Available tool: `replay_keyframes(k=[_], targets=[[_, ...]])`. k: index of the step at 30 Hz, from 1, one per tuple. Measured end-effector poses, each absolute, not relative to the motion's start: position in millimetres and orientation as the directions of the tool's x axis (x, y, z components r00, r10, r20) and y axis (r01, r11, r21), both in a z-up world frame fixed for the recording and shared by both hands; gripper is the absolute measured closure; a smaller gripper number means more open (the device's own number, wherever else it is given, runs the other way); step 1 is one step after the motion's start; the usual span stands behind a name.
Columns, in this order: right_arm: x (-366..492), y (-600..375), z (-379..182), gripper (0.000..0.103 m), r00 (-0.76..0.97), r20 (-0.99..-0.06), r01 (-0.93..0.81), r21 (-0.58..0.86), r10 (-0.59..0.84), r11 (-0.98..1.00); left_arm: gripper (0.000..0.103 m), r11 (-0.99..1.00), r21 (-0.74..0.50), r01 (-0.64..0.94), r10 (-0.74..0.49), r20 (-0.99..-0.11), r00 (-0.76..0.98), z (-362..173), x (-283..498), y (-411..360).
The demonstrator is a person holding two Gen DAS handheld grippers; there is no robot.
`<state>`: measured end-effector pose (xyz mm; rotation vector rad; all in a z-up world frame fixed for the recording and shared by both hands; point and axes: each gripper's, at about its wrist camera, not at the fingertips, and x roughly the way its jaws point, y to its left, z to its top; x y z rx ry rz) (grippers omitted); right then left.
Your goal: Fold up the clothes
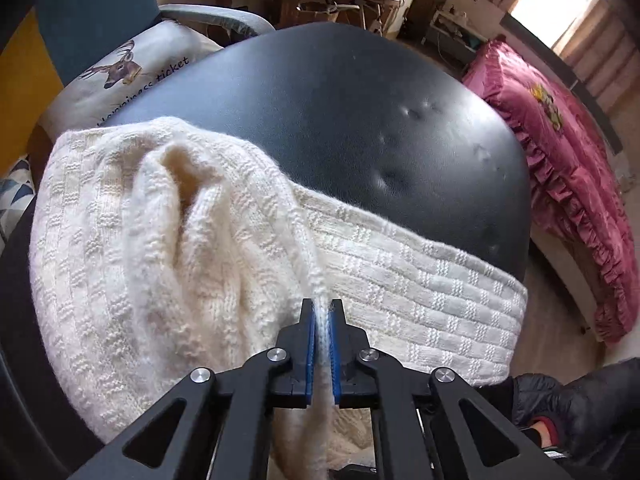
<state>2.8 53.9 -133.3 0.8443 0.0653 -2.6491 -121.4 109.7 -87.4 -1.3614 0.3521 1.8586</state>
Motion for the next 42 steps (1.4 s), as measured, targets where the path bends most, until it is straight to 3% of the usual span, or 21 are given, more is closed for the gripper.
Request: replay_keyframes(k=[5,9,17,20,23,26,28,35,37,42], targets=[[1,82,-113,0.072,-0.735,-0.583,0.334,0.132,-0.345,-0.933,0.097,-0.733,-0.367,-0.573,0.575,-0.784,-0.233,-43,-142,42],[2,122,-113,0.07,-0.734,-0.613,0.219,0.193,-0.292,-0.956,0.097,-0.79,-0.427,-0.439,0.589,-0.728,-0.351,-26,-150,-31],[5,194,-134,0.07,-0.669,-0.729,-0.043,0.233,-0.145,-0.971,0.097,-0.859,-0.477,-0.185,0.508,-0.751,-0.422,-78,-135,-147],[12,199,-143,0.07,-0.636,-0.758,-0.069,0.243,-0.145,-0.968,0.096,-0.846,-0.525,-0.091,0.513,-0.757,-0.404,-104,-123,-184],[-1,195,-150,0.07,-0.608,-0.778,-0.056,0.239,-0.157,-0.969,0.089,-0.826,-0.564,-0.02,0.53,-0.764,-0.368,-123,-108,-207],[-11,191,-157,0.07,-0.579,-0.8,-0.051,0.229,-0.158,-0.972,0.07,-0.808,-0.589,0.022,0.54,-0.754,-0.374,-129,-87,-221],[-12,189,-159,0.07,-0.564,-0.812,-0.053,0.219,-0.152,-0.974,0.056,-0.765,-0.643,0.035,0.583,-0.715,-0.386,-127,-70,-224],[-10,188,-160,0.067,-0.56,-0.818,-0.043,0.186,-0.131,-0.982,0.041,-0.556,-0.831,0.012,0.774,-0.522,-0.359,-120,-50,-200],[-8,187,-160,0.067,-0.568,-0.813,-0.036,0.179,-0.128,-0.983,0.028,-0.499,-0.865,0.041,0.81,-0.483,-0.331,-122,-60,-190],[-2,188,-162,0.067,-0.591,-0.796,-0.02,0.179,-0.133,-0.984,0.027,-0.438,-0.888,0.143,0.84,-0.461,-0.288,-133,-85,-168]])
